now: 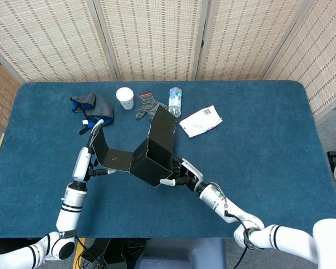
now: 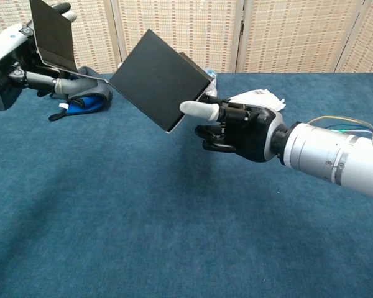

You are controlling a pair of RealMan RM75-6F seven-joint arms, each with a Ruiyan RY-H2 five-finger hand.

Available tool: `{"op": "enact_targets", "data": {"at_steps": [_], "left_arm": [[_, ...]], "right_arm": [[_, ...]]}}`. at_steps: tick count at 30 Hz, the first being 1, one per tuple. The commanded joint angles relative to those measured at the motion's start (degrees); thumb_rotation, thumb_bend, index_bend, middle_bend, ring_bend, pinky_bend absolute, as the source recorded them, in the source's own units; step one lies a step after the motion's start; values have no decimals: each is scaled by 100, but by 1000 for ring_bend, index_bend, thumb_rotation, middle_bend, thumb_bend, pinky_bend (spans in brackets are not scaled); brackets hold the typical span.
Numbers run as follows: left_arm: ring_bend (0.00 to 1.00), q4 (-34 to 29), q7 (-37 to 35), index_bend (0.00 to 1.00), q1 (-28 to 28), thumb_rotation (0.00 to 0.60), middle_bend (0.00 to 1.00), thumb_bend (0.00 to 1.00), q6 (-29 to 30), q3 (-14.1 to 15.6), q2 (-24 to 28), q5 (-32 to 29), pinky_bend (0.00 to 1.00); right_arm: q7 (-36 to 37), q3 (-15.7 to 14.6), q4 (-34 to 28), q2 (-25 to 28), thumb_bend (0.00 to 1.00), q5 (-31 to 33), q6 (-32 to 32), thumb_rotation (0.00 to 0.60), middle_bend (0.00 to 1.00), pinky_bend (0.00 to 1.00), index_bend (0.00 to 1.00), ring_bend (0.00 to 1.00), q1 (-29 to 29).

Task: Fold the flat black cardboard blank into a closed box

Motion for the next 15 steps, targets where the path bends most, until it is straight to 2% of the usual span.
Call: {"op": "enact_targets", "data": {"at_steps": [1,10,15], "left_arm": [[585,-200,-86,0,16,600,0,95,16,-32,125,11,887],[585,-376,-53,0,-5,600,0,95,85,-141,306,33,887],[585,-380,149,0,19,600,0,95,-56,-15,478,30,887]], "right_arm": [[-116,-63,0,19,343,30,2,600,361,1000,216,805,61],[-499,-169,-34,67,343,211,-94,600,362,1000,216,806,194],[-688,-204,-67,130,344,324,-165,600,365,1000,216,806,236]]}}
